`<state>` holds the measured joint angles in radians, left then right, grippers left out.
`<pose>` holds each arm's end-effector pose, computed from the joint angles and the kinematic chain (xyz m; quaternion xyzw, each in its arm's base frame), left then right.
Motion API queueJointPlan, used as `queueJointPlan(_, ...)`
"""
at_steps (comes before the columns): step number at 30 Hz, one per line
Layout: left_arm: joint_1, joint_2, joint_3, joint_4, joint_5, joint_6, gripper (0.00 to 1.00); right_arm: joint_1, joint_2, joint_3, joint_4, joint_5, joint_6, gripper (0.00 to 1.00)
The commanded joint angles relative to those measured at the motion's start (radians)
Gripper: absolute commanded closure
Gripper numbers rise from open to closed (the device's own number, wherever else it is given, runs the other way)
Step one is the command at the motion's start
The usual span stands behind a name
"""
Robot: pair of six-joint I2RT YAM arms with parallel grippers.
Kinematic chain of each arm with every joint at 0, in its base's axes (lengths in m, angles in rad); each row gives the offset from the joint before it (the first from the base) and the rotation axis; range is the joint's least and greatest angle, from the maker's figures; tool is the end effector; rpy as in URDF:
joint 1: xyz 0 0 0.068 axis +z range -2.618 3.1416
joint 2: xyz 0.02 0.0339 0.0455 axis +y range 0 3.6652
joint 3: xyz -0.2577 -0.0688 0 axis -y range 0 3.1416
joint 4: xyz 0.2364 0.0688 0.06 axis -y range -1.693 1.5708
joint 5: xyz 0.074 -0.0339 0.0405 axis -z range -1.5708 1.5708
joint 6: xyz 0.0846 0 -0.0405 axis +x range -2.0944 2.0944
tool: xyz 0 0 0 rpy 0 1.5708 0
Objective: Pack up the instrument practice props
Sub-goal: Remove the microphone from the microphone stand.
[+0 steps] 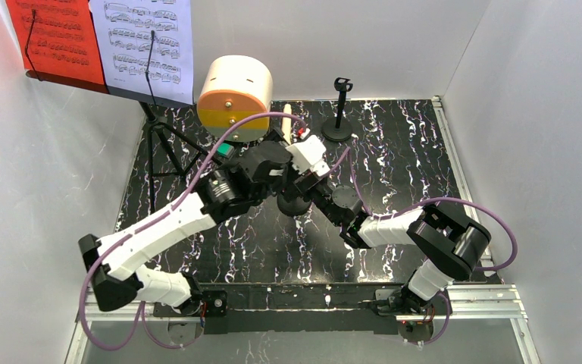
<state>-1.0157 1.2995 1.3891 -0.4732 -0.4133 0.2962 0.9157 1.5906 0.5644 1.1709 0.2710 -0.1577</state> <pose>0.1983 -0.2553 0.3860 0.4039 0.7129 -0.0335 0.5723 0.2329 0.2660 0.2225 -0.2436 0.6093 0.1952 0.7289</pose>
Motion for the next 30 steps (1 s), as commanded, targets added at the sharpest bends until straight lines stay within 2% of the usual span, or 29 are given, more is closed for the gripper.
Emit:
queueJointPlan(1, 0.031, 0.053, 0.070, -0.066, -0.059, 0.002, 0.12, -0.018, 0.037, -0.049, -0.208, 0.058, -0.093, 0.99)
queueJointPlan(4, 0.075, 0.094, 0.102, -0.110, -0.018, -0.017, 0.16, -0.018, 0.042, -0.049, -0.206, 0.052, -0.092, 0.99)
queueJointPlan(12, 0.169, 0.168, 0.141, -0.175, 0.137, -0.046, 0.21, -0.018, 0.046, -0.048, -0.203, 0.052, -0.093, 0.99)
queueJointPlan(19, 0.209, 0.217, 0.163, -0.207, 0.179, -0.064, 0.26, -0.018, 0.049, -0.048, -0.202, 0.050, -0.094, 0.99)
queueJointPlan(22, 0.214, 0.219, 0.189, -0.243, 0.184, -0.071, 0.39, -0.018, 0.057, -0.049, -0.199, 0.067, -0.097, 0.99)
queueJointPlan(24, 0.217, 0.213, 0.208, -0.267, 0.185, -0.079, 0.54, -0.018, 0.063, -0.050, -0.195, 0.075, -0.106, 0.99)
queueJointPlan(26, 0.218, 0.204, 0.229, -0.298, 0.185, -0.085, 0.73, -0.018, 0.069, -0.052, -0.189, 0.081, -0.116, 0.99)
queueJointPlan(28, 0.219, 0.192, 0.249, -0.331, 0.183, -0.091, 0.86, -0.023, 0.072, -0.057, -0.179, 0.091, -0.123, 0.99)
queueJointPlan(30, 0.220, 0.174, 0.260, -0.357, 0.183, -0.098, 0.92, -0.030, 0.076, -0.057, -0.178, 0.094, -0.123, 0.99)
